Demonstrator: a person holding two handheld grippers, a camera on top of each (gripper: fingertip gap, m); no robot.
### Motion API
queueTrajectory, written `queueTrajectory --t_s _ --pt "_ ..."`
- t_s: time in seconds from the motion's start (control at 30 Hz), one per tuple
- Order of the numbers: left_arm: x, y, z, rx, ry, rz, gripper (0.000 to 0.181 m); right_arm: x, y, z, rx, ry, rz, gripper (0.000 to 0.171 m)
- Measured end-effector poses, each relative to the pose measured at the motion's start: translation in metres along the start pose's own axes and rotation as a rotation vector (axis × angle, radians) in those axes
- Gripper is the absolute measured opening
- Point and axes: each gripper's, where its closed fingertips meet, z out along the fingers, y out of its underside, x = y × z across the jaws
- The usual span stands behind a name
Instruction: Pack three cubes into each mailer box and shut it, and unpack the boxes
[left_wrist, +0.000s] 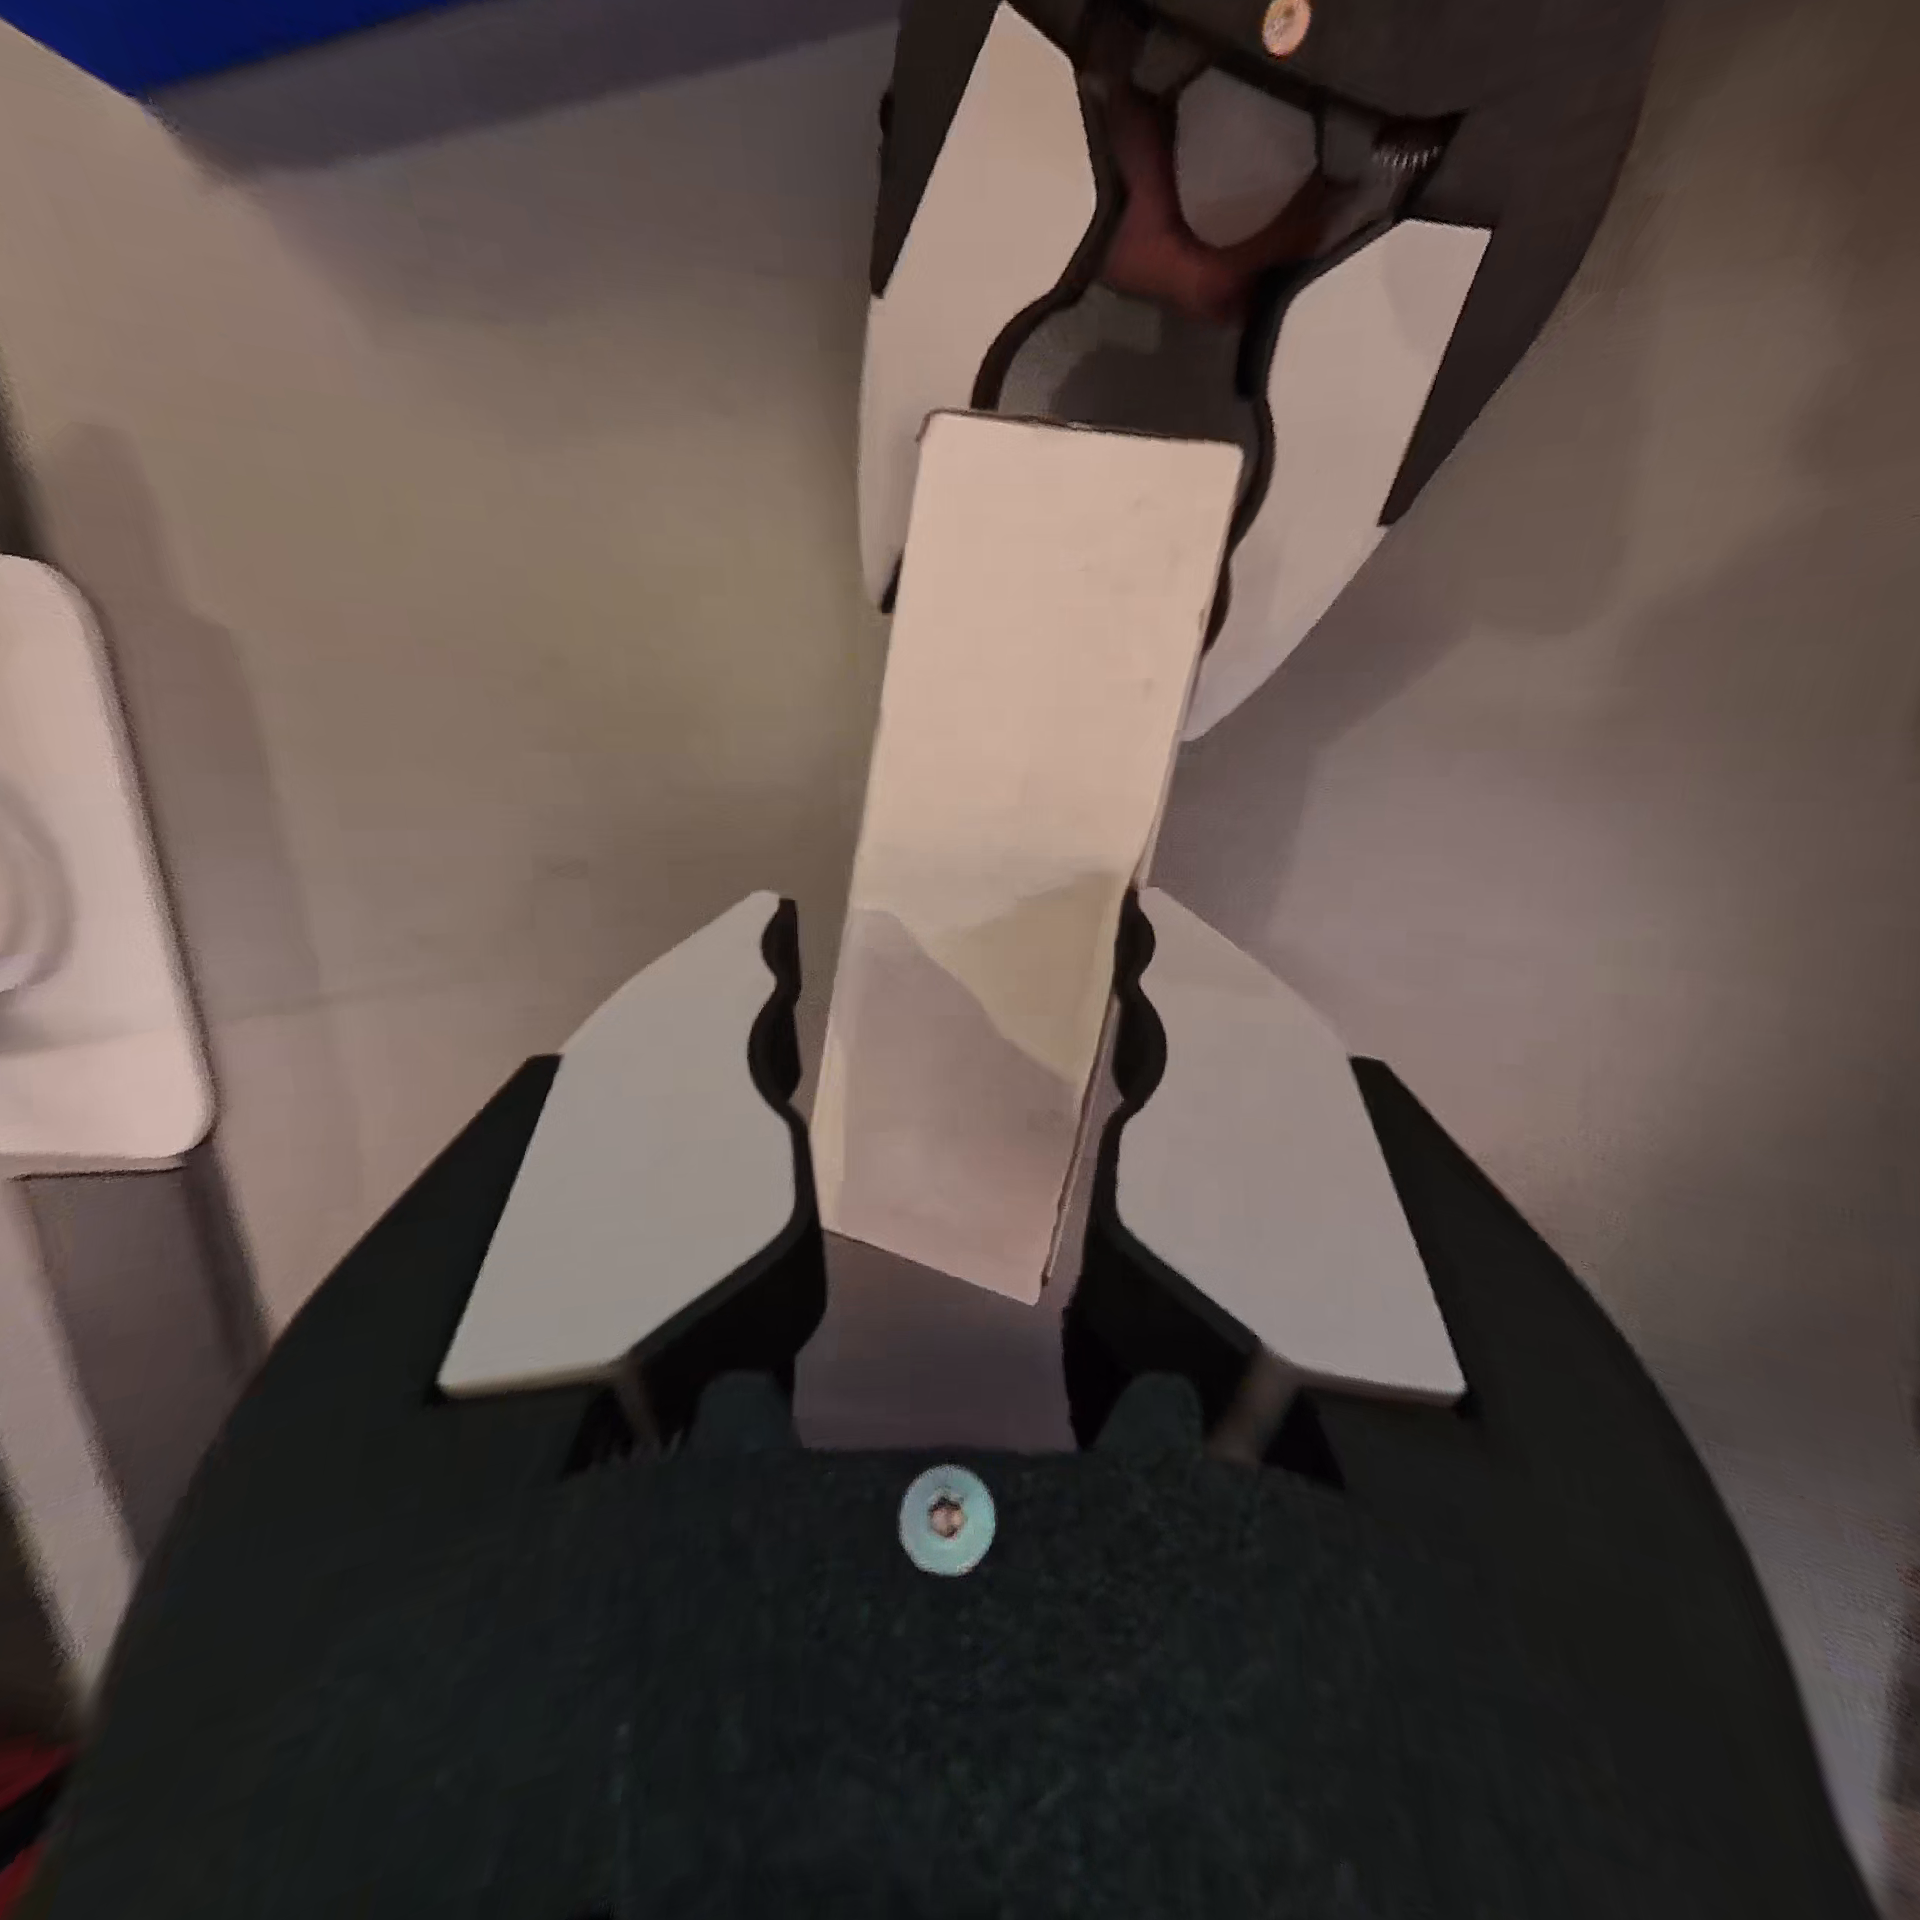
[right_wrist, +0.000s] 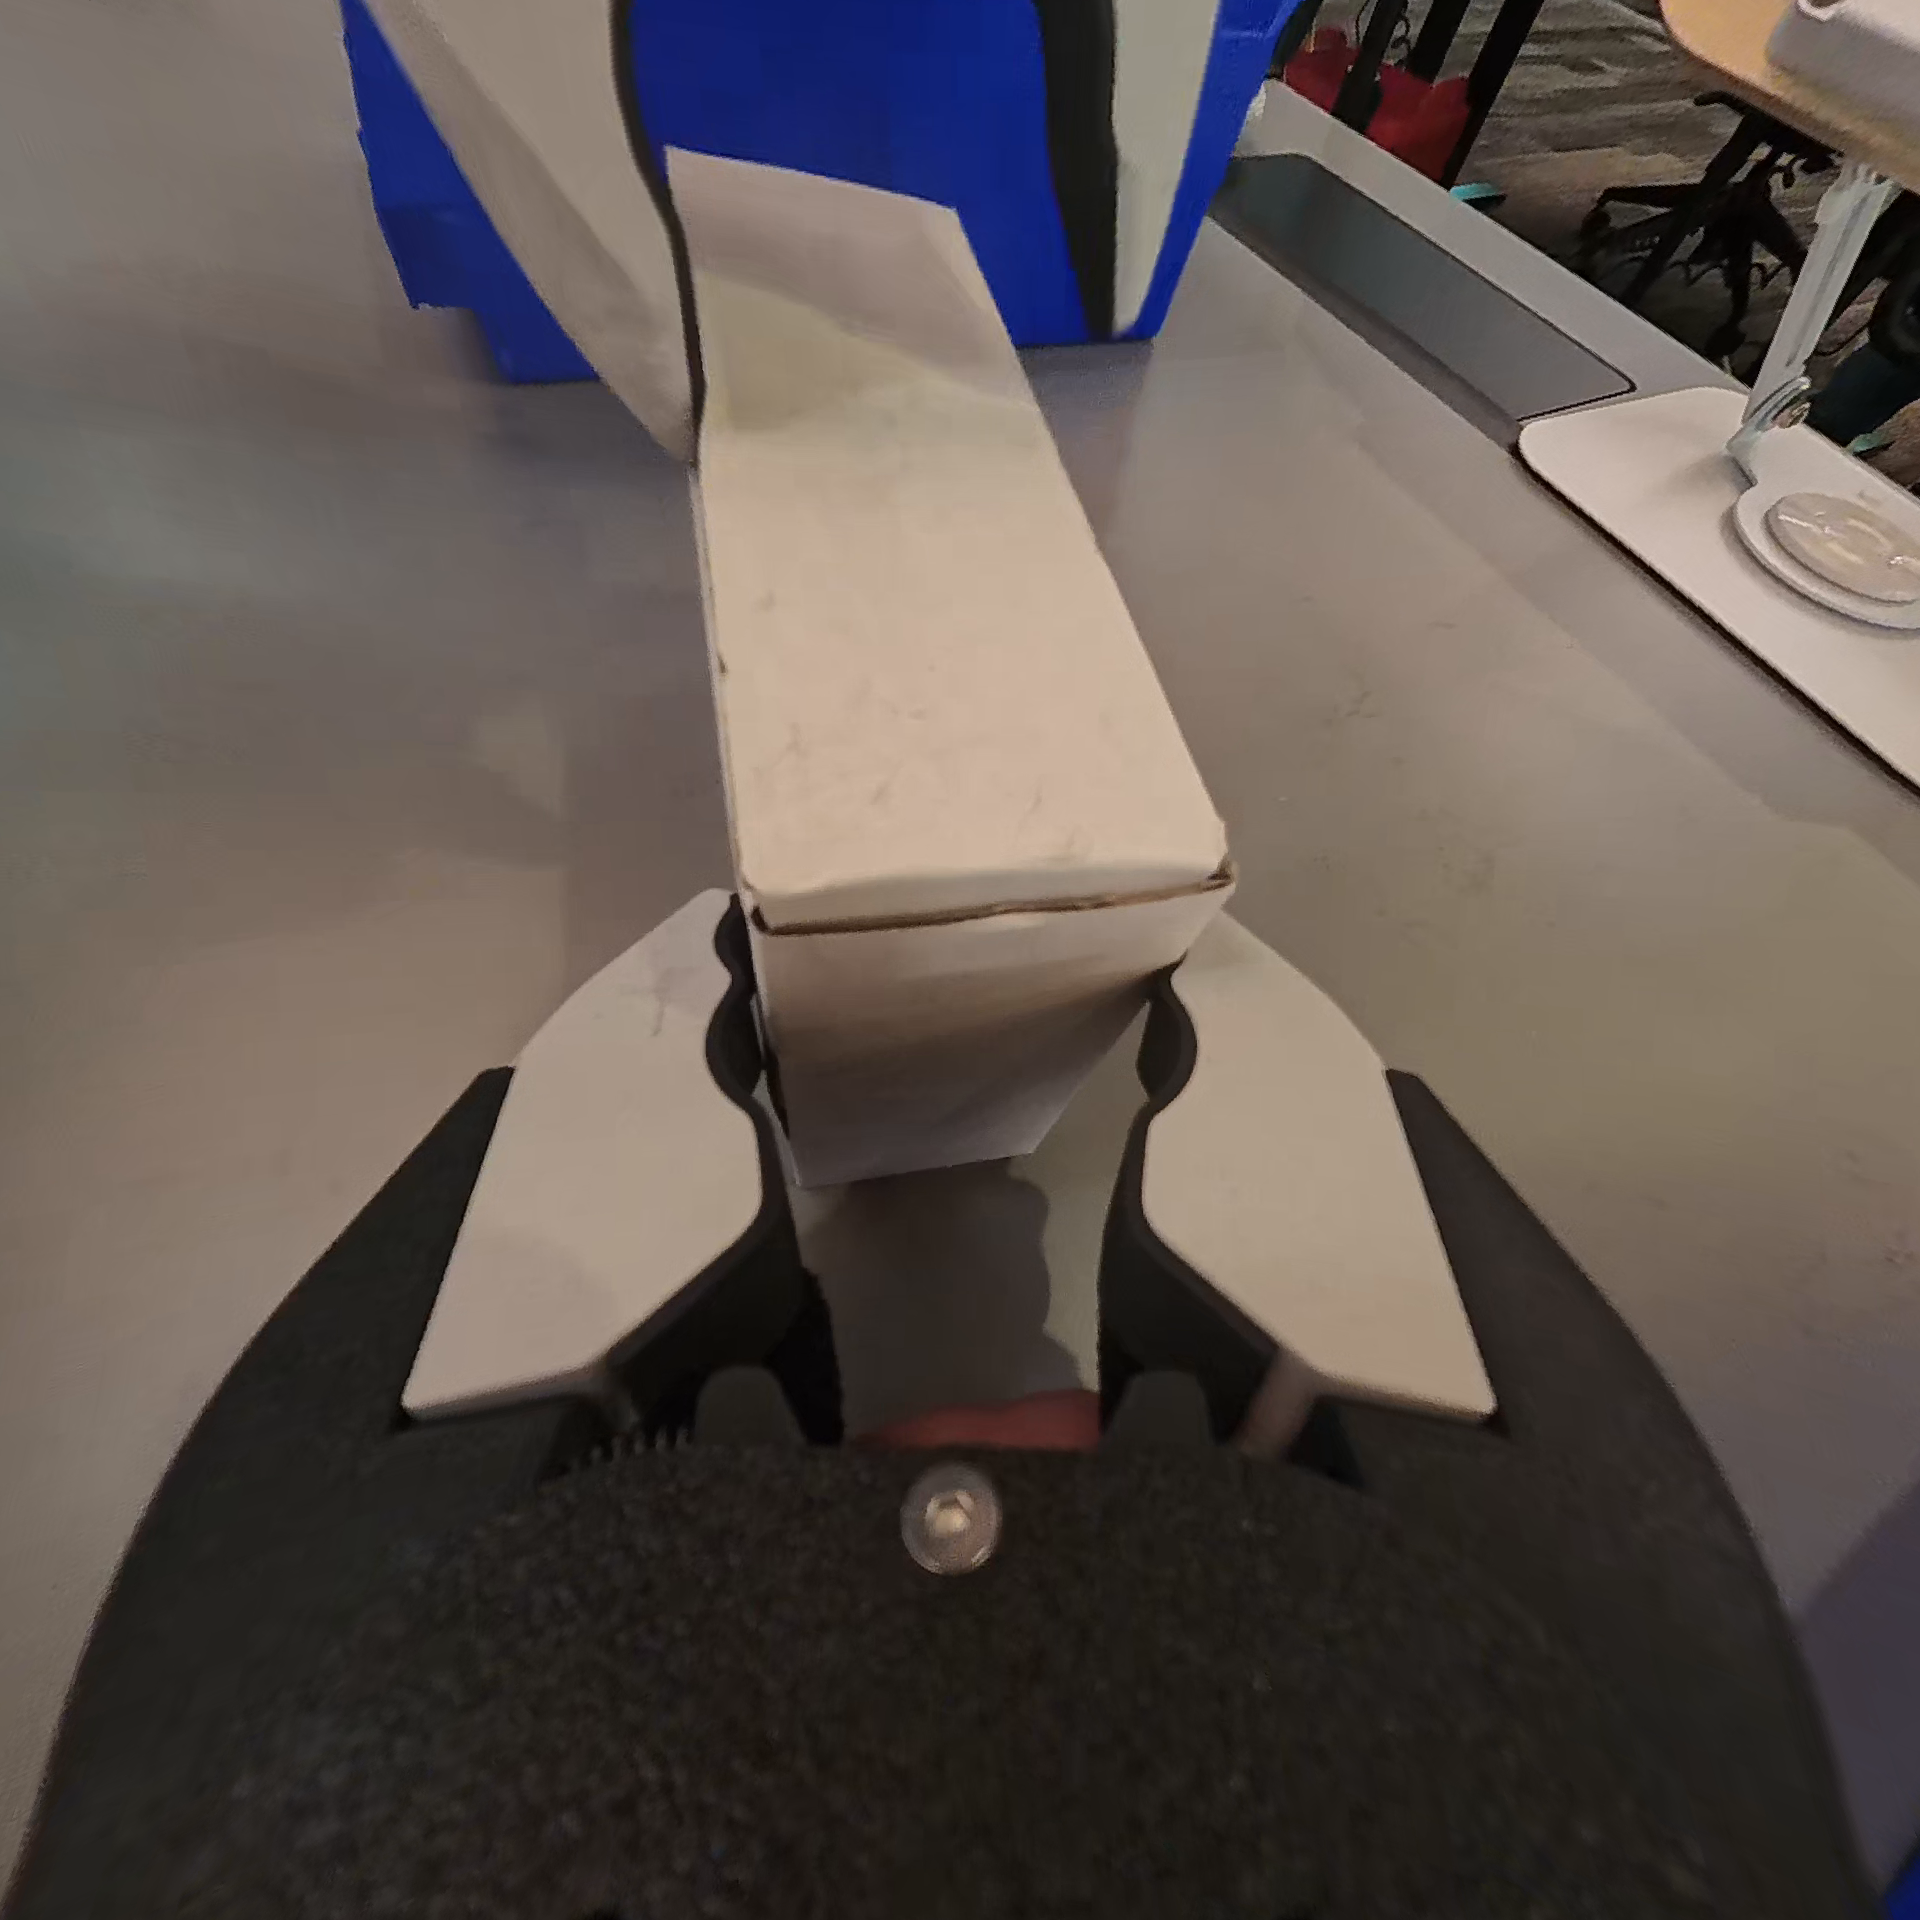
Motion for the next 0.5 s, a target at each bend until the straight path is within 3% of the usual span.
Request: queueTrajectory --t_s 0.23,0.33,0.5 --pt "-0.0029 -0.0079 -0.0104 0.002 -0.449 0.195 0.051 0.0042 0.0017 -0.0016 -0.014 0.017 0.007 0.072" --pt "0.0035 -0.0095 -0.0071 -0.011 -0.61 0.312 0.028 0.0065 0.0025 -0.0029 -0.017 0.028 0.013 0.072" --pt "0.0047 -0.0103 -0.0033 -0.013 -0.841 0.444 0.009 0.0066 0.003 -0.0034 -0.021 0.032 0.01 0.071"
